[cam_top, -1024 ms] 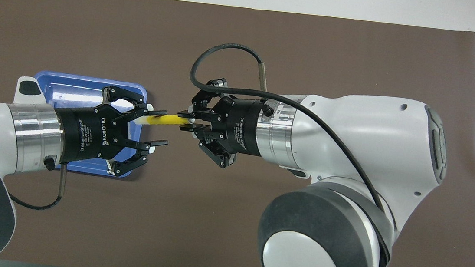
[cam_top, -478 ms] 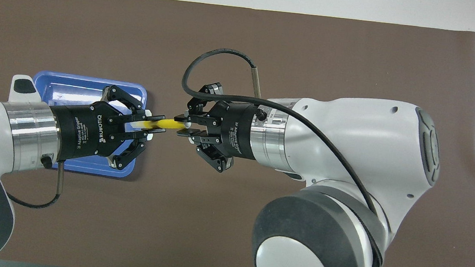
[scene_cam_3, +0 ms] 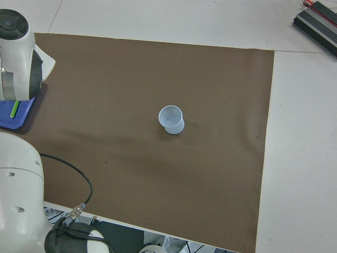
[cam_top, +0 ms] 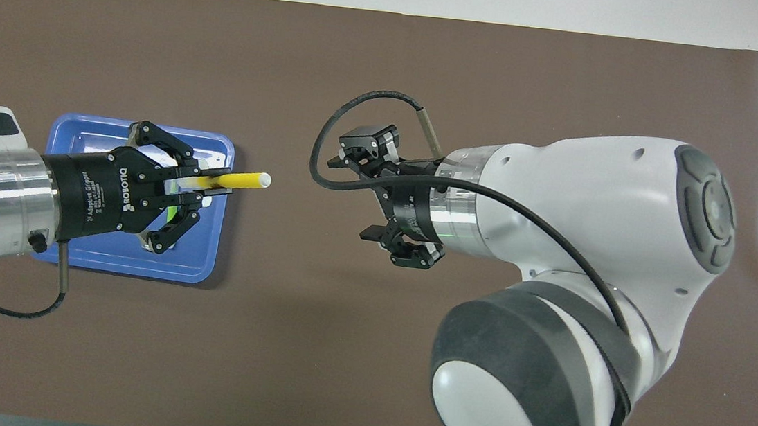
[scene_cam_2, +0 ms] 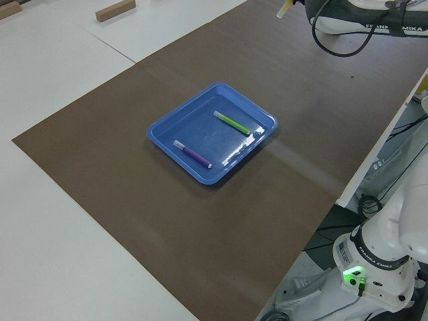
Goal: Right arm passes pens to left for tray arrangement
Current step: 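Lay the yellow pen in the tray while the right gripper withdraws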
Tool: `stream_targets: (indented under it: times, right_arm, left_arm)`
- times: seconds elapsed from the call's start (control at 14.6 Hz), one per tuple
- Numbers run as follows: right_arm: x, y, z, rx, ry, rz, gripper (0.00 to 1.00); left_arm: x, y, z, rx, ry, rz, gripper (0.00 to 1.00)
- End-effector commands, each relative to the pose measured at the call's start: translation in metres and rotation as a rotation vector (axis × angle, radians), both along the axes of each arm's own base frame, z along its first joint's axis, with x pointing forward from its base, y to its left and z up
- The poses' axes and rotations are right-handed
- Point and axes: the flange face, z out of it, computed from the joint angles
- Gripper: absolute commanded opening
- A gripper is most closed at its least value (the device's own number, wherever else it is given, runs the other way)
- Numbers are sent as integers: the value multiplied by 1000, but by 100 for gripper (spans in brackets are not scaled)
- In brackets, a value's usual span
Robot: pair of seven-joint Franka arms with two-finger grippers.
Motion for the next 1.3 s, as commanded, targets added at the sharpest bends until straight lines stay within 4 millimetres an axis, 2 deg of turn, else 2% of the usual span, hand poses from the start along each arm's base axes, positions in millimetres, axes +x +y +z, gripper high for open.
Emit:
stream_targets:
  times: [0.0, 0.07, 0.14, 0.34, 0.48, 0.75, 0.96, 1.09, 1.23]
  right_arm:
    - [7, -54, -7, -128, -62, 175, 100]
    - [9, -75, -14, -184, -97, 261, 100]
    - [11, -101, -25, -254, -131, 345, 100]
    - [12, -156, -48, -447, -198, 538, 100]
    - [19, -193, -51, -522, -223, 620, 100]
    - [36, -275, -51, -574, -262, 666, 100]
    - [43, -320, -37, -668, -282, 731, 100]
    - [47, -328, -20, -688, -289, 734, 100]
    - [47, -333, -1, -743, -261, 761, 100]
  left_arm:
    - [9, 43, -26, 65, -53, -161, 0]
    - [12, 61, -40, 120, -76, -263, 0]
    - [19, 80, -63, 175, -73, -373, 0]
    - [37, 107, -104, 317, -101, -634, 0]
    - [55, 128, -136, 415, -83, -806, 0]
    - [87, 152, -193, 551, -50, -1148, 0]
    - [104, 159, -231, 611, -18, -1334, 0]
    - [112, 154, -249, 615, -9, -1370, 0]
    - [117, 153, -257, 624, -33, -1367, 0]
